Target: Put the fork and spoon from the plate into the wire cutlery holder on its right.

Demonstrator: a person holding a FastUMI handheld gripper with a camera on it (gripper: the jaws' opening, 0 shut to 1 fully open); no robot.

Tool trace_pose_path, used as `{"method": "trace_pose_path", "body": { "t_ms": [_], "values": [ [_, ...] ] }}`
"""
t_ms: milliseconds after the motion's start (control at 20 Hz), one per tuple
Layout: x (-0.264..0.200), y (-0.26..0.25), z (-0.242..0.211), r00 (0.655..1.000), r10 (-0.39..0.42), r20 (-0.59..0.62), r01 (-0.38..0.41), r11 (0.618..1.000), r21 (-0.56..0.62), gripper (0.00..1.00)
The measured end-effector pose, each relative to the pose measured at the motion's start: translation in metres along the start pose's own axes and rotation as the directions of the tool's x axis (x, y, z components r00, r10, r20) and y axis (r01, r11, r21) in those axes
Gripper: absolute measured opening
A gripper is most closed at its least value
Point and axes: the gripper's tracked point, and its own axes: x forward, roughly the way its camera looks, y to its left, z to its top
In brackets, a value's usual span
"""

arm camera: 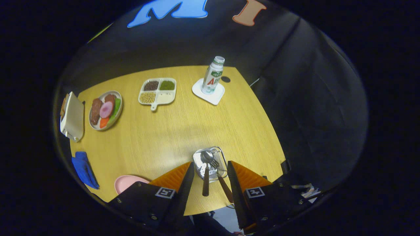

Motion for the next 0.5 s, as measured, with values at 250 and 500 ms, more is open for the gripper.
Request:
{"method": "trace_pose_path", "body": {
  "t_ms": [250,500],
  "values": [
    [-0.059,0.029,0.060,0.904,0.055,0.424,-0.086,0.995,0.055,0.62],
    [-0.116,0.051,0.080,0.747,0.116,0.655,-0.184,0.982,0.035,0.62]
  ]
}}
